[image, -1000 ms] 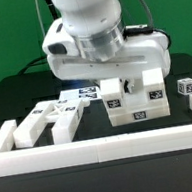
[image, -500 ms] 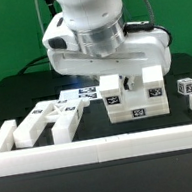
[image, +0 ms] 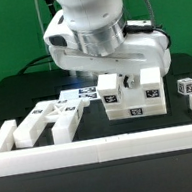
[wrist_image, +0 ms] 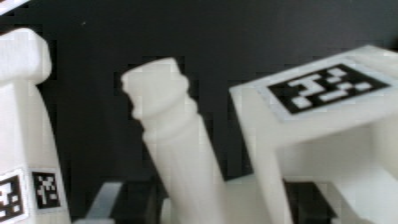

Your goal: Assemble chair

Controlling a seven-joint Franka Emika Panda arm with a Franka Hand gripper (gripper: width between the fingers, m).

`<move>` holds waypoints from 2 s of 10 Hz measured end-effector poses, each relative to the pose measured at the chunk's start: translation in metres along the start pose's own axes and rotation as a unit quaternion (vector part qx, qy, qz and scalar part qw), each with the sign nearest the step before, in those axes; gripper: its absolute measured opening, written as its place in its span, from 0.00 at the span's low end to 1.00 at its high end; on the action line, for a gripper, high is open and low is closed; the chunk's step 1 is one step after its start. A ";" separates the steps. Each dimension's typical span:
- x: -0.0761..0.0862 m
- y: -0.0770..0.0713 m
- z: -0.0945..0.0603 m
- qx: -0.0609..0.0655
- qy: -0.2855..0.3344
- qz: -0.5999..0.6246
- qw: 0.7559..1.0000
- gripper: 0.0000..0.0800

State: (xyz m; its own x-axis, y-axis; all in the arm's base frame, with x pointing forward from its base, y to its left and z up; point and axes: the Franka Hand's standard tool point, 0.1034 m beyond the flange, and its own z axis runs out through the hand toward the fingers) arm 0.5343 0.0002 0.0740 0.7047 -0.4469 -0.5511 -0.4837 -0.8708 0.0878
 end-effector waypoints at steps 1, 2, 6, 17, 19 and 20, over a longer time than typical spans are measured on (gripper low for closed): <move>0.000 0.003 0.002 -0.001 -0.006 0.002 1.000 0.40; 0.001 0.003 0.003 -0.001 -0.005 0.003 1.000 0.40; -0.005 0.024 0.014 -0.022 -0.111 0.019 0.993 0.40; -0.010 0.054 0.033 -0.059 -0.365 0.071 0.927 0.40; -0.008 0.055 0.034 -0.058 -0.364 0.071 0.927 0.60; -0.007 0.054 0.033 -0.055 -0.359 0.063 0.929 0.76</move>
Offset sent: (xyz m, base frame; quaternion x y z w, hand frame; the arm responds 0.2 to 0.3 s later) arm -0.0113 0.0004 0.0014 -0.0062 -0.1469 0.0203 0.9889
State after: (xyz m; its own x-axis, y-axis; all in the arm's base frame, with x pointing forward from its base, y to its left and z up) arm 0.4858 -0.0365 0.0550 0.0980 -0.3288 -0.9393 -0.4554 -0.8540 0.2515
